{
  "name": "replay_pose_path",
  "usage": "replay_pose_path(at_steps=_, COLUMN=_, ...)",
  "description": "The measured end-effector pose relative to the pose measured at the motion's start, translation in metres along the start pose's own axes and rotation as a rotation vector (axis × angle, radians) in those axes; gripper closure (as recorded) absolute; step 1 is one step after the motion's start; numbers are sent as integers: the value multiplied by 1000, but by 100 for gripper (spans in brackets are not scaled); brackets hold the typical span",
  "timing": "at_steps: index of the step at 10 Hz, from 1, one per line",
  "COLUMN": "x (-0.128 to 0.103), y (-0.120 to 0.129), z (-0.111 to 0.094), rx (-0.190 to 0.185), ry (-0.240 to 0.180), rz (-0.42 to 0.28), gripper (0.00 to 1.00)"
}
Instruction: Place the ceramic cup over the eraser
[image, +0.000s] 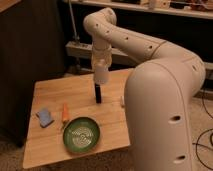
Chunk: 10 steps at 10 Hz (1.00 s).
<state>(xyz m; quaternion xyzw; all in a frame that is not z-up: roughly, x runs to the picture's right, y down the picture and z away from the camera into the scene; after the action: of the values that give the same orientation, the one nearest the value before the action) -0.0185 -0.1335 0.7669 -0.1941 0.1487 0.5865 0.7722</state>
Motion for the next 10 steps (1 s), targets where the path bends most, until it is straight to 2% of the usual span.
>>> replay_pose_path(at_steps=4, x=9, y=9, z=22, rx=14, ry=56, rz=-36, gripper=100)
replay_pose_path(at_steps=6, x=14, y=9, z=50, rx=2, ry=85, rz=-53, gripper=95)
replay_pose_path(at_steps=7, x=15, y=9, z=59, rx=-10, ry=91, rz=-60, gripper=89)
replay_pose_path(at_steps=8, x=18, y=11, z=75, rx=-43, ry=100, rz=-75, gripper=76)
replay_pose_path(at_steps=10, x=24, y=13, z=94, rx=-85, ry=114, rz=-110, gripper=56)
